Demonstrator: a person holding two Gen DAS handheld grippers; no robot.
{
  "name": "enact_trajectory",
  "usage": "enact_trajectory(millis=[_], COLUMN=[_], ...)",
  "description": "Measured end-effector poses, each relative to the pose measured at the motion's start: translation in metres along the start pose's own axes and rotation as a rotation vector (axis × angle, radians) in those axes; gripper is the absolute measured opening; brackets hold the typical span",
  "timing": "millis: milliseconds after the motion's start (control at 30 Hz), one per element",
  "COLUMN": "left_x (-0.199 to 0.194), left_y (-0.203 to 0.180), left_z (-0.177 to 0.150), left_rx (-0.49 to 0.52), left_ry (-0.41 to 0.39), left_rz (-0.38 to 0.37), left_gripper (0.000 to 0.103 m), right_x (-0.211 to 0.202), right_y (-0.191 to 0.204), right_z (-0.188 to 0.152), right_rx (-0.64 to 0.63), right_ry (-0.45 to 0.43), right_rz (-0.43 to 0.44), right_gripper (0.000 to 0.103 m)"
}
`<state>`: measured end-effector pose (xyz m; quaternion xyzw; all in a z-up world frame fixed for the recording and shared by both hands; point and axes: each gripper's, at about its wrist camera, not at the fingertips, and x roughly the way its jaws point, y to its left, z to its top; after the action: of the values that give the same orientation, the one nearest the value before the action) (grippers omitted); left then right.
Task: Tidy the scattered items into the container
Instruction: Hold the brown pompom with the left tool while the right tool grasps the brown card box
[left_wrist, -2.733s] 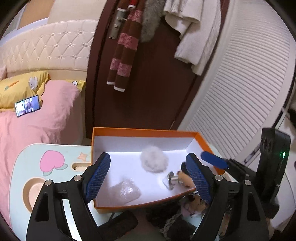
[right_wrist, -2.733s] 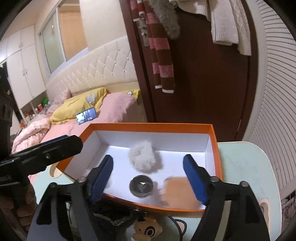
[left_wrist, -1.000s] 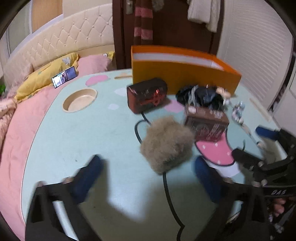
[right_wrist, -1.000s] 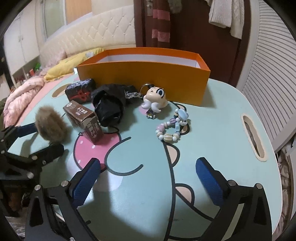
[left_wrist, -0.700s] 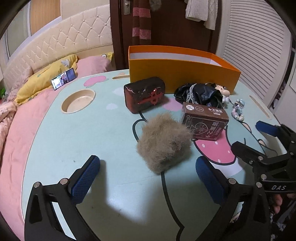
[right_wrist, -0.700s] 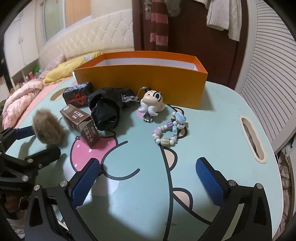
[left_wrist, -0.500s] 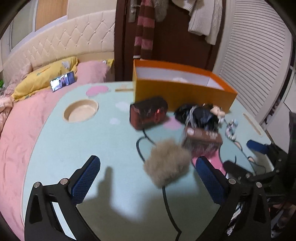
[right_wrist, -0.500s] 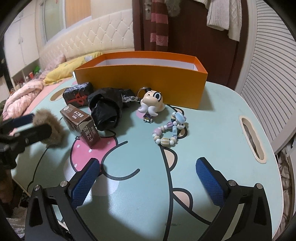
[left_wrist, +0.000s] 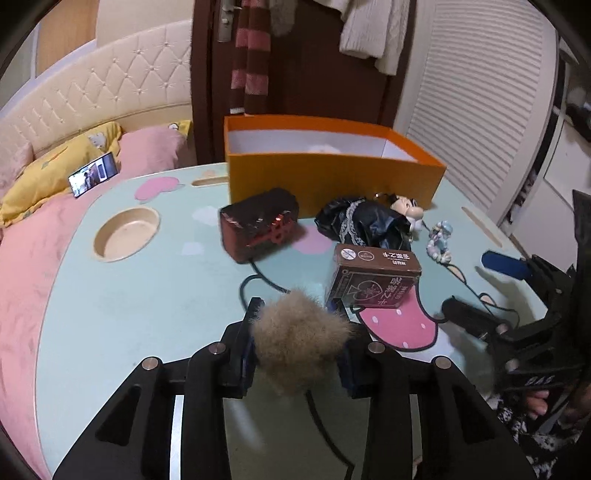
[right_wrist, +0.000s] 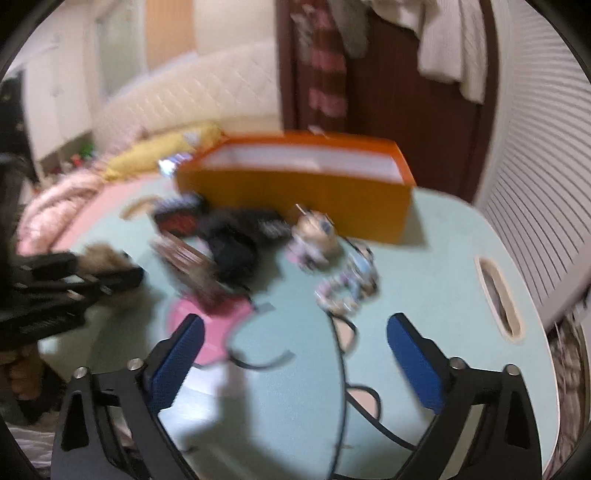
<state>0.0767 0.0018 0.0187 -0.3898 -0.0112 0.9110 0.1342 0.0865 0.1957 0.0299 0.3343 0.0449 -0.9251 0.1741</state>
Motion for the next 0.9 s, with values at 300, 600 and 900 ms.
enact_trajectory(millis=[300, 600, 900], left_x=[-0.02, -0.019, -0.018], left_y=[0.02, 0.032, 0.036], left_z=[0.0, -0.001, -0.003], left_rx=[-0.043, -0.07, -0.078], left_ry=[-0.034, -0.029, -0.028], left_rz=[0.04, 0.044, 0.047], left_gripper=[0.037, 0.037, 0.037], right_x=[0.016, 0.035, 0.072], right_y=[0.042, 0.06, 0.08], right_z=[0.029, 0.027, 0.031], right_rx=[-0.113, -0.146, -0.187], right_ry=[0.006, 0.086, 0.157], right_rz=[0.202, 0.316, 0.301], right_gripper=[0.063, 0.041, 0.029])
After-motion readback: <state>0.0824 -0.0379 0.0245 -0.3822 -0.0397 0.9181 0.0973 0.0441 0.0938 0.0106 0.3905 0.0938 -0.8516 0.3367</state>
